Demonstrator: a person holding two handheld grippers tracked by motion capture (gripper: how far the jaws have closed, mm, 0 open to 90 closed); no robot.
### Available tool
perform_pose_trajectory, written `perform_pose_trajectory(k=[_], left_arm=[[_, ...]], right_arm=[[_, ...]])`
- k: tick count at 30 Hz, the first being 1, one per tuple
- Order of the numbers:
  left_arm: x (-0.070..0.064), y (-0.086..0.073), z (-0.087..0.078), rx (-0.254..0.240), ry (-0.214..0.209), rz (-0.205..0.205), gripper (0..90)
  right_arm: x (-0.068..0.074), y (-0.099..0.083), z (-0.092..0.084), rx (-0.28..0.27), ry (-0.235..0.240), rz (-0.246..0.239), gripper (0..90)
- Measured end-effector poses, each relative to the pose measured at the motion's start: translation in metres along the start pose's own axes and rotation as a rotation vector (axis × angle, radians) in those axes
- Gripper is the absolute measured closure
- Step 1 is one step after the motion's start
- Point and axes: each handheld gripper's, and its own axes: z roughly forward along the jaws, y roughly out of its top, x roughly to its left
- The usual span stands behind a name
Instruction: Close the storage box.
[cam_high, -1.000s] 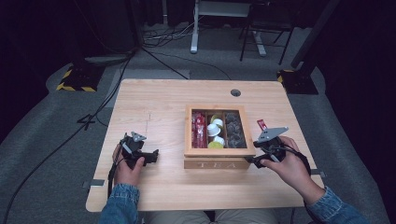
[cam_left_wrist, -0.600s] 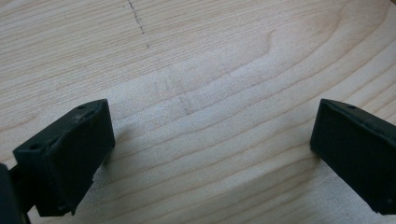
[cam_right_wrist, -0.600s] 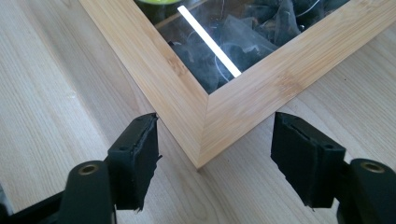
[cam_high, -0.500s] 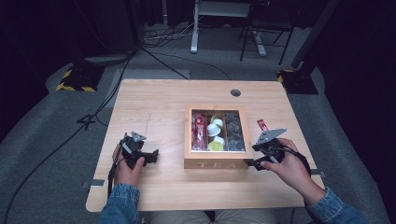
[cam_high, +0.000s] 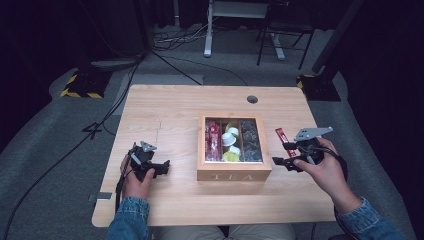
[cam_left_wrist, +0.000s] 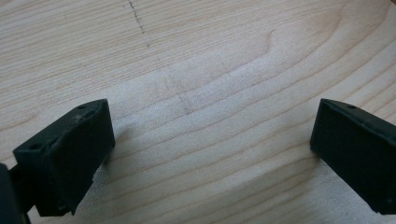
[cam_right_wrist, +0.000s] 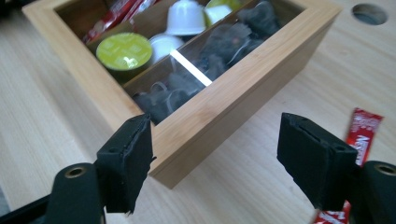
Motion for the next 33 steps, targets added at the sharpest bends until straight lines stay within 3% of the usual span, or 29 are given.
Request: perform_pose_trajectory(k=[6,15,18,25,28,31,33], left_arm=[[0.0,0.0,0.0,0.003,0.001,0.003,0.1],[0.0,0.0,0.0,0.003,0.0,0.004,0.1],[0.0,0.0,0.0,0.003,-0.002,0.004,0.1],[0.0,0.0,0.0,0.002,-0.002,0.004,0.1],[0.0,0.0,0.0,0.001,-0.002,0.003,0.1],[0.0,0.0,0.0,0.001,-0.001,0.003,0.1],[0.0,0.0,0.0,0.001,-0.001,0.003,0.1]], right_arm=[[-0.024,-0.002,-0.012,-0.056,-0.03,0.029,26.4],[-0.052,-0.018,-0.017,-0.041,-0.103,0.061,24.3],[-0.062,-0.03,-0.016,-0.035,-0.114,0.101,24.5],[-0.075,-0.052,-0.015,-0.023,-0.139,0.14,24.4],[-0.077,-0.06,-0.013,-0.028,-0.138,0.118,26.2],[-0.077,-0.066,-0.009,-0.029,-0.167,0.109,26.1],[-0.076,-0.076,0.001,-0.036,-0.173,0.113,26.1]])
